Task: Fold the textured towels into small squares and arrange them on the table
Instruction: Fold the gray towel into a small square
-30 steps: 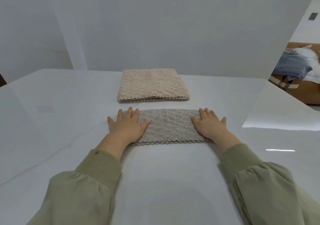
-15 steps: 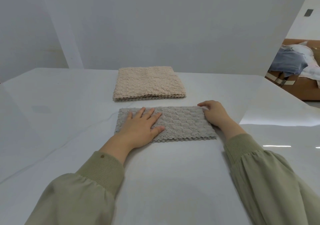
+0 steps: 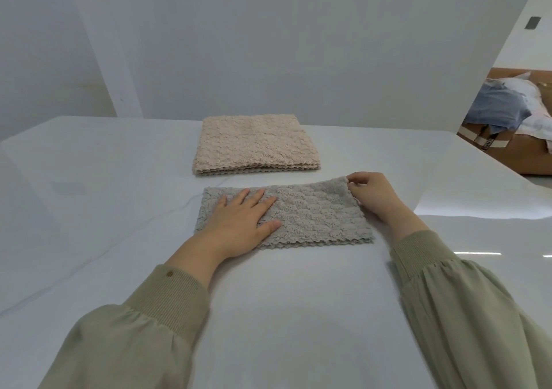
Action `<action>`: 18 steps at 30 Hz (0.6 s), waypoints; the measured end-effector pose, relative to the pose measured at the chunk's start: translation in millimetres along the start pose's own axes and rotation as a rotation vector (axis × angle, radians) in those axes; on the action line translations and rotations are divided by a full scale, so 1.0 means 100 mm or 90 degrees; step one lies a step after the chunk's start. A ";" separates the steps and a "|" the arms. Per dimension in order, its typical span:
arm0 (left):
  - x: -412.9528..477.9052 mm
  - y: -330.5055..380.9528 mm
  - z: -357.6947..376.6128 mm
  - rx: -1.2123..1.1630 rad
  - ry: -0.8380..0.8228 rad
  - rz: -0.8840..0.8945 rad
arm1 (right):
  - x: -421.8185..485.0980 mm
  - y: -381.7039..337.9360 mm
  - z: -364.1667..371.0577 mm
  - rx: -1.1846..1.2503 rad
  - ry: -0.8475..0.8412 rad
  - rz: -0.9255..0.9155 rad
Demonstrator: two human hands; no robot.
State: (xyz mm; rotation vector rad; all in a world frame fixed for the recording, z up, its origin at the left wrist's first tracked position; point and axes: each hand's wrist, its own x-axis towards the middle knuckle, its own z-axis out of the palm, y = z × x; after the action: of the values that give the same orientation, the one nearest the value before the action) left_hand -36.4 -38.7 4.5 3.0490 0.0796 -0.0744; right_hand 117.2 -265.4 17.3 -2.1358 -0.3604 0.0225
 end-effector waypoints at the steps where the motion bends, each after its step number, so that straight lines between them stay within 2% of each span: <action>1: 0.00 0.00 0.00 -0.001 0.001 0.000 | 0.02 0.02 0.02 0.009 0.019 0.011; 3: 0.00 0.00 0.00 -0.004 0.000 -0.001 | 0.07 0.07 0.05 0.027 0.069 0.022; 7: -0.01 0.01 -0.01 -0.036 0.033 -0.004 | 0.05 0.04 0.11 -0.046 0.194 0.006; 10: -0.02 0.04 -0.03 -0.060 0.095 -0.011 | -0.11 -0.16 0.22 -0.187 0.265 -0.191; 11: -0.02 0.05 -0.03 -0.056 0.097 -0.012 | -0.18 -0.23 0.31 -0.215 0.252 -0.261; 13: -0.03 0.04 -0.02 -0.029 0.057 -0.017 | -0.32 -0.36 0.51 -0.316 0.122 -0.316; 15: -0.04 0.03 0.00 -0.004 0.006 -0.024 | -0.36 -0.33 0.65 -0.478 -0.044 -0.234; 16: -0.04 0.02 0.00 -0.001 -0.008 -0.027 | -0.34 -0.29 0.65 -0.521 -0.082 -0.175; 18: -0.05 0.02 -0.01 0.000 -0.008 -0.031 | -0.27 -0.22 0.58 -0.517 -0.058 -0.079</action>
State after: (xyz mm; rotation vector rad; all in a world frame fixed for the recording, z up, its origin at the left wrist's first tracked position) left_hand -41.6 -40.6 5.6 3.0462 0.1520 -0.0970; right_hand 76.4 -213.5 -0.4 -2.9128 -0.6324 -0.1165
